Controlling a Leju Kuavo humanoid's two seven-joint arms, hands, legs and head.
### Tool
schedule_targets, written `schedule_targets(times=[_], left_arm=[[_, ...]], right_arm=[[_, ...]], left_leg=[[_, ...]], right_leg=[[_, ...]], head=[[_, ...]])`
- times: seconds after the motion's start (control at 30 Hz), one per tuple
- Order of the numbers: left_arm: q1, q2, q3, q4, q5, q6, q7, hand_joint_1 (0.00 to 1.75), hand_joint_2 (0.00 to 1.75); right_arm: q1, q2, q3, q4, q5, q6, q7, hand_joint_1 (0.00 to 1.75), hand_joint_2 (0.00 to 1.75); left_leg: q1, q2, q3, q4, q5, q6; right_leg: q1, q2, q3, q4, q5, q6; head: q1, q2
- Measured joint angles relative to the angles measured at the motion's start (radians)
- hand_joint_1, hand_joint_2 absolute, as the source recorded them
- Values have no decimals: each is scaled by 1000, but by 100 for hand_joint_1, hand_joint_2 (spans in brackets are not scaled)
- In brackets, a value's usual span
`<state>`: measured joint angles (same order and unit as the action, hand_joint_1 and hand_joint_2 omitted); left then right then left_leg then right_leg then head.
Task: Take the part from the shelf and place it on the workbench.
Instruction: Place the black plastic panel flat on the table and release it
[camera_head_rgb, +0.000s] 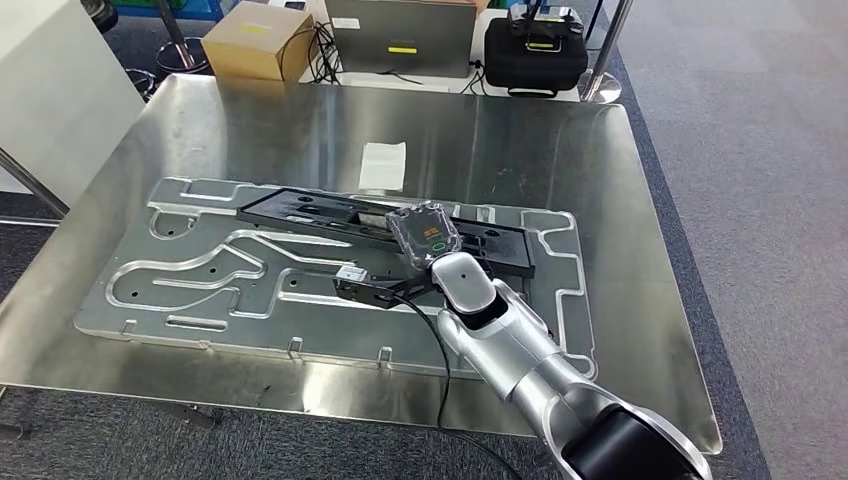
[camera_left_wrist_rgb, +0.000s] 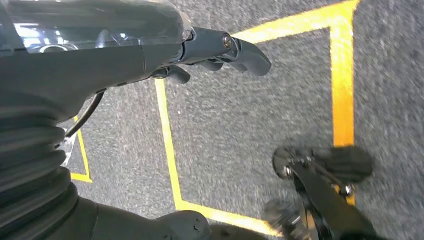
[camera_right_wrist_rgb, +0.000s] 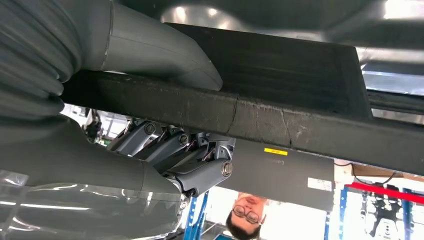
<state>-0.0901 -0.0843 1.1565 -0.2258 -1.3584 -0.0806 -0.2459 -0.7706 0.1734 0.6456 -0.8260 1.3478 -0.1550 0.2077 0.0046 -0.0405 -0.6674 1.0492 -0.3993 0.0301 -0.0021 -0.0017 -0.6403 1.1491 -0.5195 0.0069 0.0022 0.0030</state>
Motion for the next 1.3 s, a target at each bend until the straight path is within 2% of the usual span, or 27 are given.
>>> schedule_targets(times=[0.03, 0.07, 0.13, 0.2, 0.23, 0.27, 0.33, 0.37, 0.4, 0.43, 0.5, 0.53, 0.57, 0.6, 0.67, 0.73, 0.8, 0.87, 0.9, 0.93, 0.97, 1.03, 1.07, 1.1, 1.17, 1.23, 1.3], left_arm=[[-1, 0, 0, 0, 2, 0, 0, 0, 175], [-1, 0, 1, 0, 4, 0, 1, 0, 175], [-3, 0, 2, 0, 6, 0, 1, 0, 175], [-2, 2, 5, 0, 9, 0, 0, 0, 175], [-2, 3, 7, 0, 10, 0, 0, 0, 175], [-2, 4, 8, 0, 10, 0, 0, 0, 175], [-2, 4, 11, 0, 11, 0, 0, 0, 175], [-1, 4, 12, 0, 11, 0, 0, 0, 175], [-1, 5, 13, 0, 11, 0, 0, 0, 175], [0, 5, 14, 0, 11, 0, 0, 0, 175], [0, 7, 16, 0, 11, 0, 0, 0, 175], [-1, 8, 17, 0, 11, 0, 0, 0, 175], [-2, 9, 17, 0, 11, 0, 0, 0, 175], [-3, 9, 18, 0, 11, 1, 0, 0, 175], [-4, 9, 18, 0, 11, 1, 0, 0, 175], [-3, 8, 18, 0, 9, 1, -3, 0, 87], [-4, 8, 18, 0, 11, 1, -8, 0, 0], [-2, 8, 19, 0, 17, 0, -12, 0, 0], [-1, 8, 19, 0, 20, 0, -14, 0, 0], [0, 8, 20, 0, 22, 0, -14, 0, 0], [1, 8, 20, 0, 24, 0, -15, 0, 0], [2, 6, 21, 1, 28, -1, -16, 0, 0], [2, 5, 21, 1, 28, -1, -17, 0, 0], [2, 4, 22, 1, 29, -1, -17, 0, 0], [3, 3, 24, 1, 30, -2, -18, 0, 0], [4, 3, 26, 1, 31, -2, -18, 0, 0], [4, 4, 29, 1, 35, -5, -18, 0, 0]], right_arm=[[-3, 0, 0, 10, -4, 0, -3, 175, 175], [-6, 0, -1, 20, -7, -1, -8, 175, 175], [-8, -1, -1, 35, -12, -4, -16, 175, 175], [-9, 0, -1, 44, -15, -8, -21, 175, 175], [-9, 0, -1, 50, -16, -9, -23, 175, 175], [-10, 1, -2, 55, -17, -10, -24, 175, 175], [-8, 1, -2, 66, -18, -11, -24, 175, 175], [-7, 1, -2, 70, -18, -12, -24, 175, 175], [-7, 1, -2, 74, -18, -13, -24, 175, 175], [-7, 1, -2, 77, -18, -14, -24, 175, 175], [-8, 1, -3, 80, -18, -15, -24, 175, 175], [-9, 1, -3, 81, -18, -15, -24, 175, 175], [-10, 0, -4, 82, -18, -15, -24, 131, 131], [-11, 0, -4, 82, -19, -15, -24, 87, 87], [-11, 0, -6, 84, -21, -15, -25, 0, 0], [-7, 0, -7, 85, -23, -14, -30, 0, 0], [-2, -1, -10, 85, -29, -12, -34, 0, 0], [8, -4, -15, 84, -35, -7, -36, 0, 0], [15, -7, -17, 82, -40, -4, -36, 0, 0], [22, -9, -20, 81, -45, -2, -36, 0, 0], [26, -11, -24, 77, -52, -1, -36, 0, 0], [28, -12, -34, 67, -66, -3, -35, 0, 0], [28, -12, -40, 61, -71, -4, -34, 0, 0], [28, -12, -45, 58, -75, -4, -34, 0, 0], [30, -13, -52, 55, -81, -4, -33, 0, 0], [31, -14, -57, 52, -86, -4, -33, 0, 0], [31, -13, -60, 48, -92, -3, -33, 0, 0]], left_leg=[[0, -1, 5, -2, -3, -4], [0, -2, 7, -4, -4, -8], [1, -2, 8, -10, -1, -18], [0, 4, 9, -9, -8, -29], [-1, 10, 4, 8, -22, -35], [-1, 17, -10, 43, -44, -40], [3, 28, -63, 167, -103, -47], [6, 30, -88, 223, -121, -50], [8, 32, -101, 253, -124, -52], [10, 34, -94, 242, -109, -54], [14, 37, -29, 125, -50, -56], [14, 38, 6, 59, -31, -54], [13, 39, 31, 13, -21, -51], [12, 39, 43, -9, -22, -46], [9, 36, 45, -14, -24, -33], [11, 37, 47, -19, -19, -21], [13, 38, 46, -23, -15, -11], [12, 36, 43, -23, -15, -6], [11, 35, 43, -23, -15, -6], [11, 34, 43, -23, -15, -6], [10, 33, 44, -22, -15, -6], [8, 32, 45, -22, -15, -8], [7, 31, 44, -22, -14, -11], [6, 31, 43, -22, -13, -15], [6, 31, 42, -23, -8, -28], [7, 32, 38, -17, -17, -38], [8, 34, 12, 51, -74, -46]], right_leg=[[4, 2, 13, -53, 36, -7], [8, 4, 23, -86, 51, -13], [14, 7, 28, -107, 53, -21], [6, 6, 39, -123, 55, -29], [2, 3, 46, -131, 57, -34], [-2, 0, 53, -137, 59, -37], [-2, -6, 59, -139, 59, -41], [-2, -8, 61, -139, 58, -41], [-2, -9, 62, -139, 58, -42], [-3, -10, 63, -138, 57, -41], [-5, -8, 65, -133, 53, -36], [-4, -7, 64, -128, 49, -31], [-3, -5, 63, -124, 46, -25], [-1, -3, 61, -121, 45, -20], [-1, -2, 61, -122, 44, -10], [-3, -2, 54, -103, 29, 1], [-6, -1, 14, -16, -25, 10], [-7, 0, -47, 110, -80, 14], [-7, 0, -66, 145, -86, 14], [-7, 0, -69, 147, -74, 12], [-6, 0, -53, 109, -44, 9], [-2, 1, 10, -24, 22, -5], [2, 1, 35, -81, 43, -12], [5, 1, 49, -113, 53, -16], [9, 1, 51, -126, 59, -20], [3, -2, 50, -135, 71, -29], [-4, -5, 47, -144, 82, -39]], head=[[-1, 0], [-1, 0], [-1, 0], [0, 0], [-2, 0], [-3, 0], [-6, 0], [-6, 0], [-6, 0], [-6, 0], [-6, 0], [-6, 0], [-6, 0], [-5, 0], [-3, 0], [-2, 0], [1, 0], [3, 0], [2, 0], [3, 0], [3, 0], [2, 0], [2, 0], [2, 0], [4, 0], [5, 0], [2, 0]])
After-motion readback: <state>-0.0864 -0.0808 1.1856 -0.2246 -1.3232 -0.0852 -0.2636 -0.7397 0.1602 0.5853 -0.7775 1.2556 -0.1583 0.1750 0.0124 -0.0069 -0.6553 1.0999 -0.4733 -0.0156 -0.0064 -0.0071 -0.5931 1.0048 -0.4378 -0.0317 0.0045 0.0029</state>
